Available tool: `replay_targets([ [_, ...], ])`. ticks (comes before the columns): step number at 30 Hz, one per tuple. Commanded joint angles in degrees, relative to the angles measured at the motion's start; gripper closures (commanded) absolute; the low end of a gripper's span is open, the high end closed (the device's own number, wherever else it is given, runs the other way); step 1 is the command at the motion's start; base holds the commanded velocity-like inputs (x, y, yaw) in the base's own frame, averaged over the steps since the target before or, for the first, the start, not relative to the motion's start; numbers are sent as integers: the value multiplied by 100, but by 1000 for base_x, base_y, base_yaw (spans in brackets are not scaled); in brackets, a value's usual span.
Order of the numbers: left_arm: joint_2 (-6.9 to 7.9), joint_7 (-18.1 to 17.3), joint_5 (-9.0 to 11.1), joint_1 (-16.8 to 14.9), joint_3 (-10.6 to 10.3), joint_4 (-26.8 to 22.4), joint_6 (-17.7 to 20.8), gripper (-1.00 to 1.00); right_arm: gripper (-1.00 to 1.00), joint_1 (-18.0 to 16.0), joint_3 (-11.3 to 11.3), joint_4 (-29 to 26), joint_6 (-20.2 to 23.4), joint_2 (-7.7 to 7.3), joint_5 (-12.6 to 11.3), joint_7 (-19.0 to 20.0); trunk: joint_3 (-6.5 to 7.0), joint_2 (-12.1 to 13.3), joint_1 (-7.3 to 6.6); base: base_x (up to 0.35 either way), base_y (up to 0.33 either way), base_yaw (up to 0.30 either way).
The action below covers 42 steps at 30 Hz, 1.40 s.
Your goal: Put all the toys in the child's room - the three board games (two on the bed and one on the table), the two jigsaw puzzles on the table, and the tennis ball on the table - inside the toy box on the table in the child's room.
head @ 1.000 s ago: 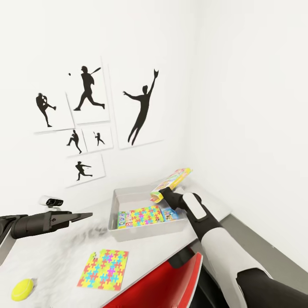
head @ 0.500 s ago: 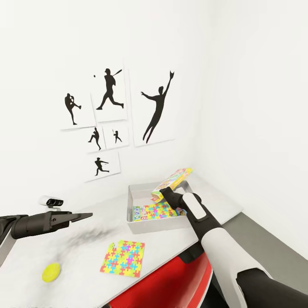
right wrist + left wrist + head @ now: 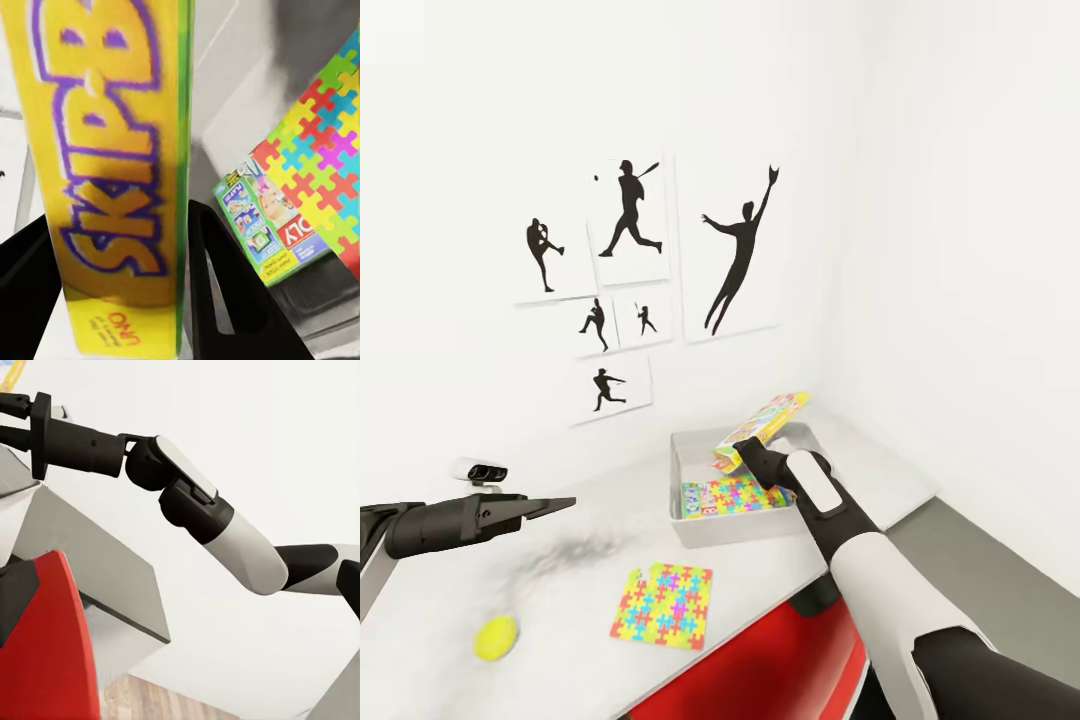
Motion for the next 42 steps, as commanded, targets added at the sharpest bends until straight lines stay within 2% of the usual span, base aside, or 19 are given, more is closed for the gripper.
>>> replay_targets([
  [1, 3, -21, 2, -4, -2, 3, 61, -100, 100, -5, 8, -9, 3, 0, -46, -50, -12, -13, 5, 98, 146, 86],
  [9, 3, -21, -9, -4, -1, 5, 61, -100, 100, -5, 8, -10, 6, 0, -46, -50, 17, -13, 5, 71, -10, 160],
  [18, 1, -21, -11, -4, -2, 5, 61, -100, 100, -5, 8, -8, 1, 0, -38, 280, 19, -13, 5, 122, 7, 11],
  [33, 3, -21, -23, -4, -1, 5, 61, -100, 100, 3, 7, 60, -27, 0, -7, 310, 19, -13, 5, 18, 5, 0],
  [35, 3, -21, -23, -4, -1, 5, 61, -100, 100, 3, 3, 257, -222, 0, 3, 310, 19, -13, 5, 0, 0, 0],
  [38, 3, -21, -23, -4, -2, 5, 61, -100, 100, 3, 3, 684, -1030, 0, 21, 310, 19, -13, 5, 0, 0, 0],
  [42, 0, -21, -28, -4, -2, 5, 61, -100, 100, 3, 18, 924, -1883, 0, 17, 313, 19, -13, 5, 0, 0, 0],
])
